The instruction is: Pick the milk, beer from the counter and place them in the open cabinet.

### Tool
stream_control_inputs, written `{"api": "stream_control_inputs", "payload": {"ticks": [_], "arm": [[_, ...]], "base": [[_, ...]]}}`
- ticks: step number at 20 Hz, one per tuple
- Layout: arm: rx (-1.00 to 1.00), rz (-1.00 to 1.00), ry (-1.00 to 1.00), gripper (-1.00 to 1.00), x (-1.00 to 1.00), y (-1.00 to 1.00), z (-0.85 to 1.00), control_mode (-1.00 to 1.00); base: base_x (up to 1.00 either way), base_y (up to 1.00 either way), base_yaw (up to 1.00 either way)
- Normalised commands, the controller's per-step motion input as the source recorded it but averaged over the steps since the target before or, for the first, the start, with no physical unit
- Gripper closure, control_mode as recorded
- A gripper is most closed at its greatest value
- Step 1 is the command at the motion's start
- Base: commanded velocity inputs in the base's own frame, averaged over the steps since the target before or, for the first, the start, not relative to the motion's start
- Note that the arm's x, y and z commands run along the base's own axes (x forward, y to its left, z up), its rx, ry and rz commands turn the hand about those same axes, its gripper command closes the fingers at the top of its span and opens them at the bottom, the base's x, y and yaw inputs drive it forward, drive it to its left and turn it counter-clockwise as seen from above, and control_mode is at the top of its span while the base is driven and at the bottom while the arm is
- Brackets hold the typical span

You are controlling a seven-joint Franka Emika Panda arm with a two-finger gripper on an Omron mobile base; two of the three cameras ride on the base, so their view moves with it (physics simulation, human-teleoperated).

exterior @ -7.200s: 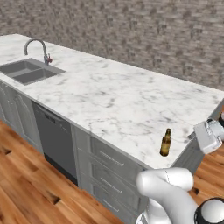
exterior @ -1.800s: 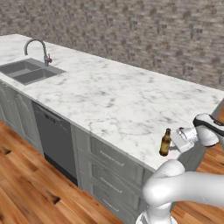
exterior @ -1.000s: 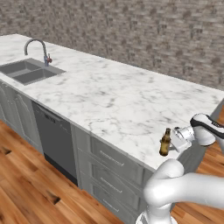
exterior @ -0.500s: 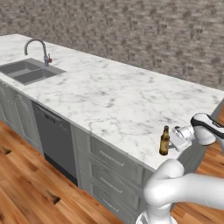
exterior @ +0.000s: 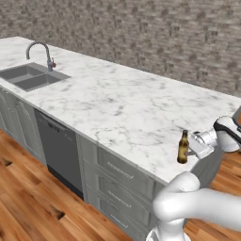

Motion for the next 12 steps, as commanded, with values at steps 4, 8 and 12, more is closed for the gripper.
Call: {"api": "stream_control_inputs", "payload": {"ticks": [4, 8, 12], "arm": [[-0.06, -0.12, 0.01, 1.00, -0.39, 0.00, 0.60, -1.00], [-0.06, -0.16, 0.01, 1.00, -0.40, -0.03, 0.60, -1.00], [-0.09, -0.21, 0.02, 1.00, -0.36, -0.02, 0.59, -1.00]], "base": [[0.00, 0.00, 0.00], [0.00, 0.00, 0.00], [0.00, 0.00, 0.00]]}}
